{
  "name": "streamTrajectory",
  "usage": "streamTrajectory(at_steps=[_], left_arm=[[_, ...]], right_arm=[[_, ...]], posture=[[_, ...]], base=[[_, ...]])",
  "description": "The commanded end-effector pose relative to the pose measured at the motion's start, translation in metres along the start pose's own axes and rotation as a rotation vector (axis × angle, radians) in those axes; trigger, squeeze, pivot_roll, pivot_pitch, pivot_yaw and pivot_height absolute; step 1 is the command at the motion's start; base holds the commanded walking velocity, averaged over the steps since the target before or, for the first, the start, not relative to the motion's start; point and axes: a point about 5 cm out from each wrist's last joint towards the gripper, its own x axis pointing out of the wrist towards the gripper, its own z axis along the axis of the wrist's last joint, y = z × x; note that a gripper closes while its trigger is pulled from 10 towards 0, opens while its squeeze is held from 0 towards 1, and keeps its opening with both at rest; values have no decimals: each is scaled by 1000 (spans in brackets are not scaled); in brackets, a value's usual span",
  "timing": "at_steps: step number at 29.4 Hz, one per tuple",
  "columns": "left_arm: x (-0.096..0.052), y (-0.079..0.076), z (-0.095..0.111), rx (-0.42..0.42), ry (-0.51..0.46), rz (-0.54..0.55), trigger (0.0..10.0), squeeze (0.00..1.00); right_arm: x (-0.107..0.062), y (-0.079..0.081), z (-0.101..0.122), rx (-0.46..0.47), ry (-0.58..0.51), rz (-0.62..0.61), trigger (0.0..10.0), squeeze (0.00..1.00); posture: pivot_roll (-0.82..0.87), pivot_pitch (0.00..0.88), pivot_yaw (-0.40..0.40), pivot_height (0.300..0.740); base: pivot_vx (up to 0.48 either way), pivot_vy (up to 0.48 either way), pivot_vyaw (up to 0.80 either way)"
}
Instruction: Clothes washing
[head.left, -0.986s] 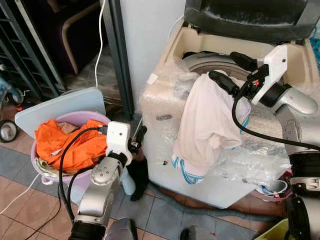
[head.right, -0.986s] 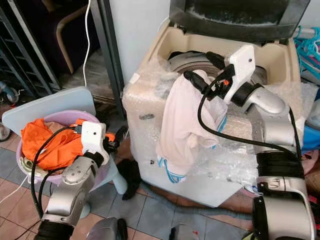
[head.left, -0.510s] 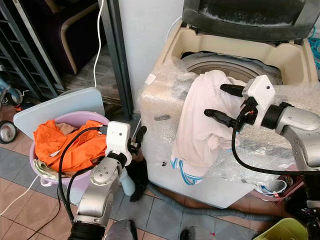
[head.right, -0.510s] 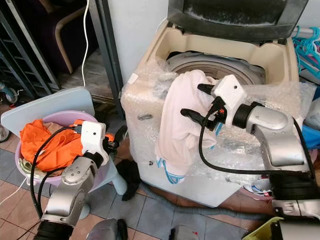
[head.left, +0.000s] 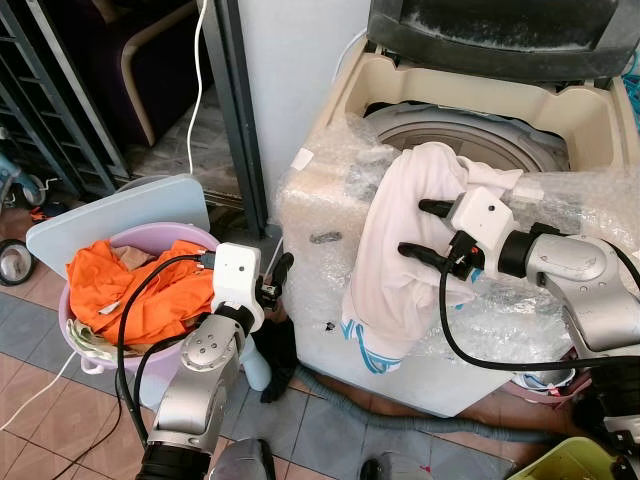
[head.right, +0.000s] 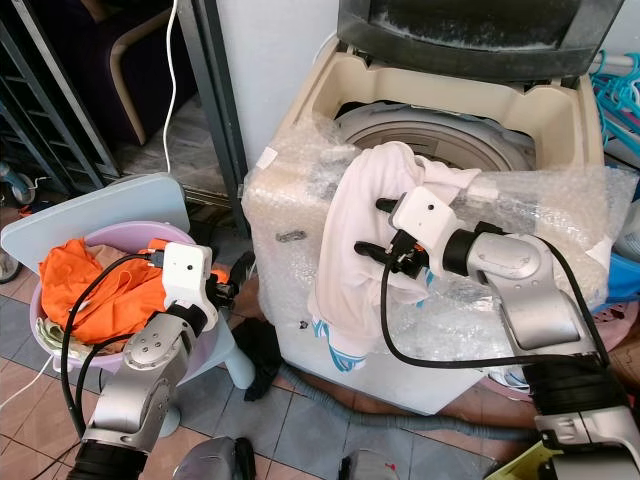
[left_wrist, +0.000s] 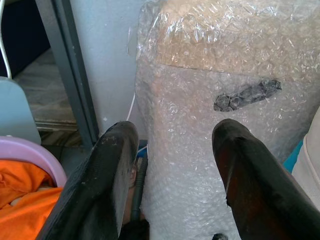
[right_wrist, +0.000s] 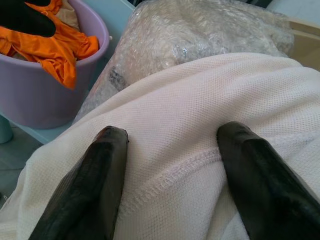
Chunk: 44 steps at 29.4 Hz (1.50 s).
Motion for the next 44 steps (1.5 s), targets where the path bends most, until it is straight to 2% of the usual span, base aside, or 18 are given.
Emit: streamTrajectory(at_steps=[1,8,14,18,25,28,29,30,32,35,37,39,40,42,44], left_arm=[[1,0,1,8,3,-3,10000,0],[2,0,1,10,-3,-2,10000,0],[3,-1,2,9,-6,2,10000,0],[4,-1,2,7,-9,4,10000,0],[4,-2,2,4,-10,5,10000,0],[4,-2,2,3,-13,5,10000,0],[4,-2,3,3,-14,6,10000,0],[4,-2,3,3,-14,6,10000,0],[5,-2,4,2,-17,9,10000,0],[5,-2,4,0,-19,12,10000,0],[5,-2,4,-1,-20,11,10000,0],[5,-2,4,-1,-21,11,10000,0],[5,-2,4,-2,-22,14,10000,0],[5,-1,4,-3,-23,16,10000,0],[5,-1,4,-2,-21,16,10000,0]], right_arm=[[1,0,-2,-16,14,8,0,0],[4,-9,0,-75,23,-43,0,0],[5,-14,-11,-216,133,-75,0,0],[7,-12,-13,-201,121,-69,0,0],[8,-21,-8,-108,54,-90,0,0],[7,-33,-3,-73,29,-124,0,0],[7,-42,0,-41,5,-156,0,0],[7,-42,0,-41,5,-156,0,0],[6,-66,4,47,-4,-252,0,0],[8,-83,9,162,-35,-348,0,0],[9,-95,15,197,-43,-400,0,0],[9,-113,27,230,-64,-487,0,0],[6,-127,38,251,-91,-566,0,0],[2,-139,48,250,-116,-640,0,0],[-7,-156,67,234,-175,-783,0,0]], posture=[[-84,58,32,740],[-81,53,30,740],[-82,50,27,740],[-81,49,23,740],[-75,44,13,740],[-75,47,14,740],[-73,47,12,740],[-73,47,12,740],[-79,56,12,740],[-77,53,12,740],[-77,54,12,740],[-76,53,11,740],[-76,53,13,740],[-75,53,13,740],[-77,53,15,740]], base=[[0,0,0],[0,0,0],[0,0,0],[0,0,0],[0,0,0],[0,0,0],[0,0,0],[0,0,0],[0,0,0],[0,0,0],[0,0,0],[0,0,0],[0,0,0],[0,0,0],[0,0,0]])
